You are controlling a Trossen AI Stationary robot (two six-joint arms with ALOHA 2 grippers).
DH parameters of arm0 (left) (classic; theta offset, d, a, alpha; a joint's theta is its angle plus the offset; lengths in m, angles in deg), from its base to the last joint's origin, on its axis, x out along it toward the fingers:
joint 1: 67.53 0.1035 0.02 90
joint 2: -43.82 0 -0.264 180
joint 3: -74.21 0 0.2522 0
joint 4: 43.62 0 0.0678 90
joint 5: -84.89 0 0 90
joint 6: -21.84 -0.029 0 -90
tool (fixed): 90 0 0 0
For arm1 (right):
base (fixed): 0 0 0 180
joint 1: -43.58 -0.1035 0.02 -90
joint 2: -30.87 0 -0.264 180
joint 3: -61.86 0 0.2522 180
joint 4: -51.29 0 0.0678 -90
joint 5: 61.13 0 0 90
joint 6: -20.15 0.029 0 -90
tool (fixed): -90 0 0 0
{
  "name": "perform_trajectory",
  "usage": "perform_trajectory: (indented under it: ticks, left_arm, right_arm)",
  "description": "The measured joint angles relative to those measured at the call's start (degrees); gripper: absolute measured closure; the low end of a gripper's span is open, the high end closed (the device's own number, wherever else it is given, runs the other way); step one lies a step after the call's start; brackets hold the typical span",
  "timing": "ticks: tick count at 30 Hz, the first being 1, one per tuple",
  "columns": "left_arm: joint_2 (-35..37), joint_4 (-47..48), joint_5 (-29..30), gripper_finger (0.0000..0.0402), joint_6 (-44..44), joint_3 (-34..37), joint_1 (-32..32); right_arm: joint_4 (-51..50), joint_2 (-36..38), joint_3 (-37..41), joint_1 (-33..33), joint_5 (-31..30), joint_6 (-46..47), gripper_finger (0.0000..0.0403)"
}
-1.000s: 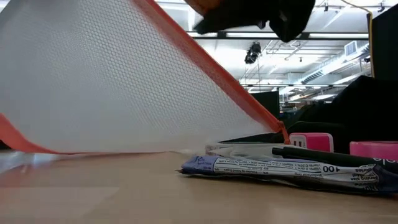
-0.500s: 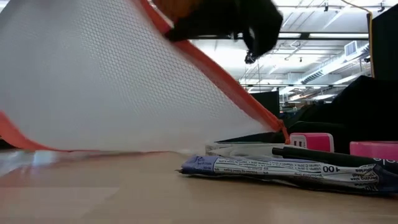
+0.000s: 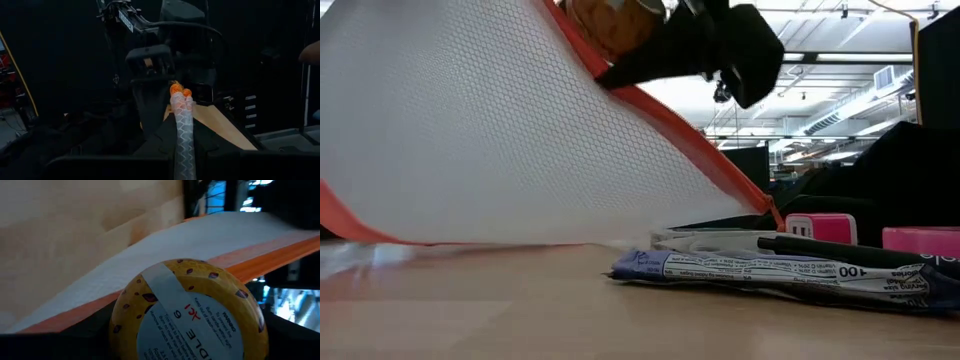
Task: Unpack backpack
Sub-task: Put the scented candle into the zip bag
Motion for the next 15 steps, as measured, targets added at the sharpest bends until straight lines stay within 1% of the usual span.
perform_trajectory:
  ticks: [4, 8, 15]
  left_arm:
    - [0.00, 0.07, -0.02, 0.0402, 0.65, 0.00, 0.00]
    - [0.00, 0.09, -0.02, 0.0402, 0.73, 0.00, 0.00]
    - [0.00, 0.11, -0.02, 0.0402, 1.02, 0.00, 0.00]
  right_arm:
    - [-1.42, 0.00, 0.00, 0.00, -3.99, 0.34, 0.0145]
    - [-1.26, 0.02, 0.00, 0.12, -8.02, -3.13, 0.0145]
    - [-0.48, 0.04, 0.00, 1.76, -11.65, -6.77, 0.0145]
